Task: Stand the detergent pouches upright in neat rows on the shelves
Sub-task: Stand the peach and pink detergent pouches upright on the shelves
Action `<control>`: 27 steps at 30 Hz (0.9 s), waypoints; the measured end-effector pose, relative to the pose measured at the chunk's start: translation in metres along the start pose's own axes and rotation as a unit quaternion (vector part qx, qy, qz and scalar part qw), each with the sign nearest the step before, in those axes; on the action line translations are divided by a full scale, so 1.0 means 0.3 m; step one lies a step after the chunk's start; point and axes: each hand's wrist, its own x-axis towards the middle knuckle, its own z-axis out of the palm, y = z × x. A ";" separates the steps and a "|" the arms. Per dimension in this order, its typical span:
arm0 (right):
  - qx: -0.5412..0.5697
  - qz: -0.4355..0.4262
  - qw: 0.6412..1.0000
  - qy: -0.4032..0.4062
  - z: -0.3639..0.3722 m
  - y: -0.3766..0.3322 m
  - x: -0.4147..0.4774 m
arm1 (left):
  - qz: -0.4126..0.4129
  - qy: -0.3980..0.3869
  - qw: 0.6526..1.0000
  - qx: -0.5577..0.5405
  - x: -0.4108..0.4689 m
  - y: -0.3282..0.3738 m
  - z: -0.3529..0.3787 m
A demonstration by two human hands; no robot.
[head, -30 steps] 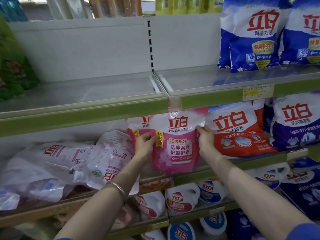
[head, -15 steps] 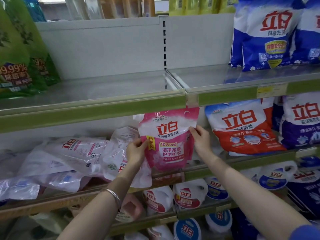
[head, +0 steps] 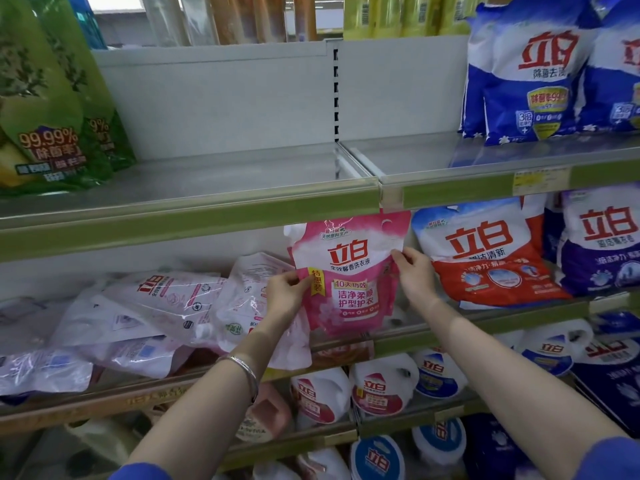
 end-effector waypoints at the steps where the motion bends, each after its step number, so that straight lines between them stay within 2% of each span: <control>1: -0.005 0.002 1.000 -0.002 -0.001 -0.001 -0.001 | 0.007 -0.006 1.000 0.013 -0.004 0.001 -0.005; 3: -0.003 0.007 1.000 0.018 0.003 0.001 -0.010 | 0.026 -0.018 0.999 0.039 -0.016 -0.002 -0.019; 8: 0.003 0.099 0.982 0.159 0.042 0.031 -0.078 | 0.079 -0.042 0.993 0.083 -0.051 -0.033 -0.107; 12: -0.016 0.136 0.982 0.133 0.099 0.043 -0.166 | 0.105 -0.061 0.987 0.106 -0.081 -0.050 -0.206; 16: -0.020 0.133 0.991 0.016 0.179 0.039 -0.255 | 0.135 -0.066 0.975 0.166 -0.104 -0.068 -0.283; 19: -0.088 0.094 0.982 -0.139 0.221 0.020 -0.308 | 0.187 -0.090 0.928 0.309 -0.116 -0.078 -0.334; 22: -0.173 0.061 0.933 -0.311 0.256 -0.001 -0.339 | 0.207 -0.128 0.836 0.492 -0.109 -0.098 -0.390; 24: -0.255 0.030 0.897 -0.359 0.284 0.004 -0.346 | 0.188 -0.144 0.786 0.571 -0.099 -0.122 -0.424; 25: -0.285 0.014 0.883 -0.372 0.298 0.007 -0.351 | 0.182 -0.152 0.771 0.591 -0.097 -0.133 -0.437; 27: -0.327 -0.026 0.861 -0.389 0.320 -0.001 -0.359 | 0.181 -0.152 0.763 0.601 -0.094 -0.144 -0.448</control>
